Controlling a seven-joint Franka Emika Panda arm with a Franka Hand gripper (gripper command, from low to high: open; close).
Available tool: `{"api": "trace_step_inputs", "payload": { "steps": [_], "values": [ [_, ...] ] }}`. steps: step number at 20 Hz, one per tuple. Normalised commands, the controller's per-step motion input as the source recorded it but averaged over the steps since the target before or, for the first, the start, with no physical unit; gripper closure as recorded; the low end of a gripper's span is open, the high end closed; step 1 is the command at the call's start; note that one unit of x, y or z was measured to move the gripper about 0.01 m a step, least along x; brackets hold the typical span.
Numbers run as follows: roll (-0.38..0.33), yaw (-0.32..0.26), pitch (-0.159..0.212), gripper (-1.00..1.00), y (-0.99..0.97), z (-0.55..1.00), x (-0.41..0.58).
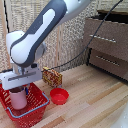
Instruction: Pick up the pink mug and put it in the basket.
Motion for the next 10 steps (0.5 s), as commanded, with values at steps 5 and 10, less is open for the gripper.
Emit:
{"api": "trace_step_inputs", "payload": {
  "steps": [5, 10],
  "values": [
    [-0.044, 0.000, -0.076, -1.00, -0.04, -0.11, 0.000],
    [0.000, -0.025, -0.103, -1.00, 0.00, 0.10, -0.054]
  ]
}}
